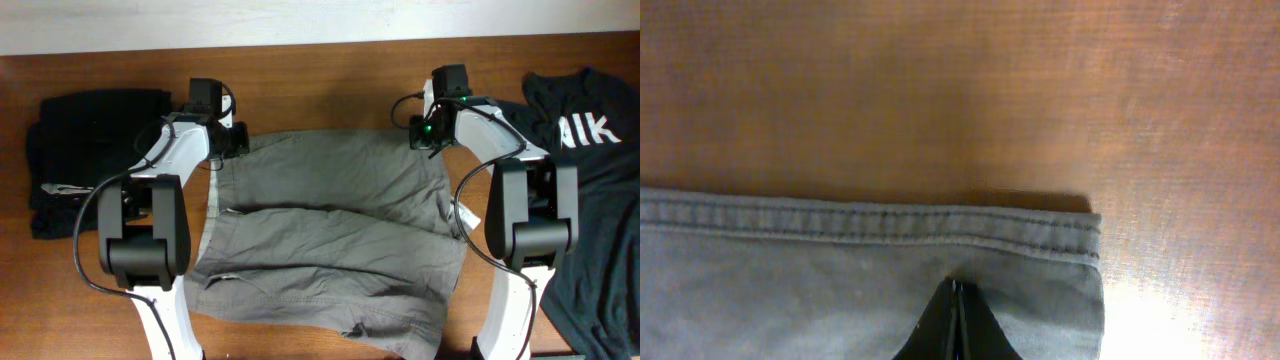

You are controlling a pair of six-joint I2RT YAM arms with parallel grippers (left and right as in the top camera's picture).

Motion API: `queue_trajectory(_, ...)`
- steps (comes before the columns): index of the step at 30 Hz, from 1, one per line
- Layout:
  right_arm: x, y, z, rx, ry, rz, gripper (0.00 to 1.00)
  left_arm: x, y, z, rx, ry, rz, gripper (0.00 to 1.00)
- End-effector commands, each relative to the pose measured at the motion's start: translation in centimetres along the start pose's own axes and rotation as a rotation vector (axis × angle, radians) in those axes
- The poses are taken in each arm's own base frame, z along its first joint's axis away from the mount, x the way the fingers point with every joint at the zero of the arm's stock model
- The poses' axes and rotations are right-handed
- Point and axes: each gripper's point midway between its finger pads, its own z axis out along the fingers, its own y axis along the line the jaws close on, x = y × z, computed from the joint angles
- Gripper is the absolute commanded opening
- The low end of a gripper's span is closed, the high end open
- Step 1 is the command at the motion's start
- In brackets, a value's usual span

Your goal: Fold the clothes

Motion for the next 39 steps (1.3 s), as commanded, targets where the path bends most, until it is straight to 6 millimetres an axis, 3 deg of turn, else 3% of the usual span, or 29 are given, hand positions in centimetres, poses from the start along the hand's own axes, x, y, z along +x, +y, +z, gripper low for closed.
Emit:
queue_trajectory(1,2.4,-1.9,3.8,0.088,0.060,0.010,0.04,1.1,0.3,2.4,-0.003,0.018,0.020,0.00)
queue_trajectory(9,-1.0,-1.9,3.8,0.085,-0.083,0.008,0.04,1.8,1.1,7.6,0.000,-0.003,0.022,0.00)
queue_trajectory(12,-2.5,-2.0,3.6,0.098,-0.144,0.007,0.04,0.7,0.9,7.8,0.009,-0.051,0.027,0.00)
queue_trajectory(18,-5.8,-2.4,2.8,0.111,-0.282,0.013,0.04,-3.3,0.1,7.2,0.037,-0.212,0.045,0.00)
queue_trajectory(20,-7.3,-2.5,2.2,0.104,-0.333,0.016,0.04,-4.8,-0.3,6.2,0.043,-0.234,0.052,0.00)
queue_trajectory(23,-9.5,-2.7,0.4,0.105,-0.354,0.020,0.04,-8.1,-1.2,3.1,0.041,-0.274,0.106,0.00)
queue_trajectory(28,-12.1,-2.5,-4.4,0.112,-0.299,0.027,0.15,-13.3,-3.0,-4.9,0.040,-0.322,0.148,0.01)
queue_trajectory(31,-11.0,-2.2,-7.0,0.119,-0.192,0.027,0.14,-13.0,-3.3,-7.9,0.032,-0.256,0.141,0.01)
queue_trajectory(33,-9.3,-2.3,-8.3,0.126,-0.100,0.031,0.04,-11.6,-3.2,-8.7,0.023,-0.177,0.133,0.01)
queue_trajectory(39,-2.5,-1.9,-8.9,0.106,0.184,0.037,0.04,-5.8,-2.0,-6.9,-0.006,0.056,0.060,0.00)
